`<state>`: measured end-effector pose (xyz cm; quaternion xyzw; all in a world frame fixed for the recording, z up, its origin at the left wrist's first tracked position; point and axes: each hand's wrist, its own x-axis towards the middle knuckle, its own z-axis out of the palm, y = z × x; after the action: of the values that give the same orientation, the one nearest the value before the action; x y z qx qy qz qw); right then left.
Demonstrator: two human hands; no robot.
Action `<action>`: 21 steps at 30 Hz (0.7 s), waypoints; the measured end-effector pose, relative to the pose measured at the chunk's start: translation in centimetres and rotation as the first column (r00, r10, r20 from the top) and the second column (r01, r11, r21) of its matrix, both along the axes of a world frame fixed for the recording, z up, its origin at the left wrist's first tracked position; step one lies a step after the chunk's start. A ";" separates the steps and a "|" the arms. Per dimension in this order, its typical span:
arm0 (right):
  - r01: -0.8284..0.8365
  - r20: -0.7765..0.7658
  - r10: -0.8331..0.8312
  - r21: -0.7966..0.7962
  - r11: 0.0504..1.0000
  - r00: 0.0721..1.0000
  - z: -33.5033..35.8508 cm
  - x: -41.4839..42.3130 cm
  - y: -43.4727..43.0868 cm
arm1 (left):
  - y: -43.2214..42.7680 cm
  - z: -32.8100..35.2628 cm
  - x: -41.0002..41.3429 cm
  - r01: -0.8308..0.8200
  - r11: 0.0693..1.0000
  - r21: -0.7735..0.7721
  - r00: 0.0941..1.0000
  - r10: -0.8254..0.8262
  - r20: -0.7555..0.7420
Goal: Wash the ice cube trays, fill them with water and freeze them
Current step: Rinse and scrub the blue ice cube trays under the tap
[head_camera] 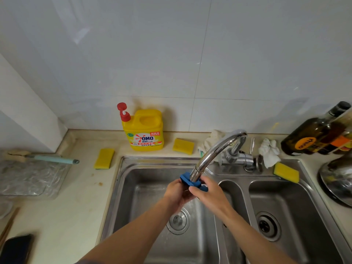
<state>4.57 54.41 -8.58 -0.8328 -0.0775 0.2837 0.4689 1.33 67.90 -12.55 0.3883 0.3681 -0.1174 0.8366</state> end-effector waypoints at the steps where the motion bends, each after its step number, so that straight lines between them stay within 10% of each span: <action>1: 0.024 -0.005 -0.024 0.003 1.000 1.000 0.0 0.0 -0.1 | 0.2 -0.1 0.0 -0.018 1.000 0.015 1.000 0.019 -0.010; 12: -0.135 0.017 0.136 -0.046 0.990 0.991 -0.6 -0.9 -1.2 | 0.9 -1.1 0.2 0.021 0.967 0.254 0.998 -0.005 -0.066; 21: 0.238 -0.055 -0.238 -0.006 0.971 0.970 -1.9 1.3 -1.9 | 0.7 -0.1 0.3 0.164 0.927 0.337 0.986 -0.160 -0.039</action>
<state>5.88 52.50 -10.51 -0.8277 0.0359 0.2486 0.5019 1.64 68.62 -12.69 0.5548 0.3541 -0.1231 0.7427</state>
